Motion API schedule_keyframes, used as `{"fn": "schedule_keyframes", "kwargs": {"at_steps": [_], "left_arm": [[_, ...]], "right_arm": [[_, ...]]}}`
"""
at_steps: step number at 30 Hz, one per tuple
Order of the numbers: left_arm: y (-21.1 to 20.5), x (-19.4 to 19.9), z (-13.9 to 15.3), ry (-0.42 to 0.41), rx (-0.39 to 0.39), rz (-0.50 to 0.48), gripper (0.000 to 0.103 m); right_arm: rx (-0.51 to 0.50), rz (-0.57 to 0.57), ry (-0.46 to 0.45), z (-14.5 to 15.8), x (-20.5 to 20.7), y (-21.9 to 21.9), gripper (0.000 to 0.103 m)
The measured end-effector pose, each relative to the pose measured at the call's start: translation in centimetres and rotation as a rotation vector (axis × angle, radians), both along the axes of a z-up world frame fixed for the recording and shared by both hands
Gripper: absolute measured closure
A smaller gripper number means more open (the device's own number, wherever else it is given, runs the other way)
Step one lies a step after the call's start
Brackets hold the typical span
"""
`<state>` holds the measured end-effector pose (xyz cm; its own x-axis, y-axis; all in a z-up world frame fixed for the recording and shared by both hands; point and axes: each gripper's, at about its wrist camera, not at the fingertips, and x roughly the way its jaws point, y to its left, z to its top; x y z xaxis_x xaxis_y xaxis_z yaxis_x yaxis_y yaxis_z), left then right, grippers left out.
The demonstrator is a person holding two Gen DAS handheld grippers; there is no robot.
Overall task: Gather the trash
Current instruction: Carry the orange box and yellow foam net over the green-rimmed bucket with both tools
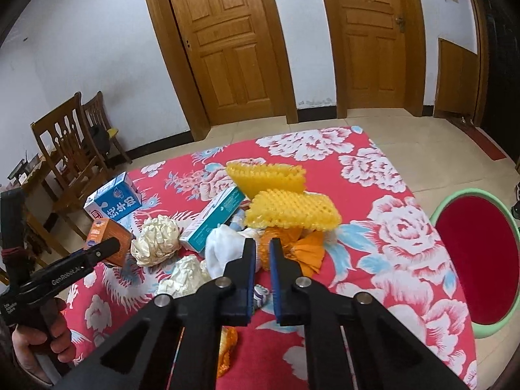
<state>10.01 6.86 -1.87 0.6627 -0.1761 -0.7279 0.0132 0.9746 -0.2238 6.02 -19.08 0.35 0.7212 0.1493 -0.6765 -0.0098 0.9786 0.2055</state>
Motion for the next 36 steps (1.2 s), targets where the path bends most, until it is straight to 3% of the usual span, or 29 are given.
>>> {"fn": "schedule_keyframes", "kwargs": {"at_steps": [1, 2, 3, 5, 17, 20, 22, 27, 36], "left_arm": [[-0.1, -0.1, 0.2, -0.001, -0.001, 0.002, 0.055], [-0.3, -0.1, 0.3, -0.001, -0.001, 0.004, 0.055], [-0.4, -0.1, 0.4, -0.001, -0.001, 0.005, 0.055], [-0.7, 0.0, 0.5, -0.003, -0.001, 0.004, 0.055], [-2.7, 0.6, 1.5, -0.022, 0.007, -0.008, 0.055], [-3.2, 0.8, 1.5, -0.019, 0.011, -0.01, 0.055], [-3.5, 0.9, 1.5, -0.017, 0.014, -0.013, 0.055], [-4.4, 0.7, 1.6, -0.015, 0.022, -0.03, 0.055], [-6.6, -0.1, 2.8, -0.037, 0.027, -0.076, 0.055]], "right_arm": [[0.002, -0.009, 0.003, 0.1, 0.0, -0.2, 0.09], [0.001, -0.023, 0.01, 0.1, 0.1, -0.6, 0.078], [0.006, -0.028, 0.011, 0.2, 0.3, -0.9, 0.058], [0.024, -0.045, 0.007, 0.3, 0.7, -1.6, 0.038], [0.165, -0.105, 0.11, -1.8, 6.4, -5.9, 0.037], [0.218, -0.086, 0.165, -3.2, 7.5, -6.2, 0.04], [0.254, -0.061, 0.182, -3.7, 7.7, -6.0, 0.049], [0.248, -0.032, 0.144, -3.1, 7.1, -5.5, 0.091], [0.248, -0.031, 0.028, 0.0, 3.7, -6.3, 0.093]]}}
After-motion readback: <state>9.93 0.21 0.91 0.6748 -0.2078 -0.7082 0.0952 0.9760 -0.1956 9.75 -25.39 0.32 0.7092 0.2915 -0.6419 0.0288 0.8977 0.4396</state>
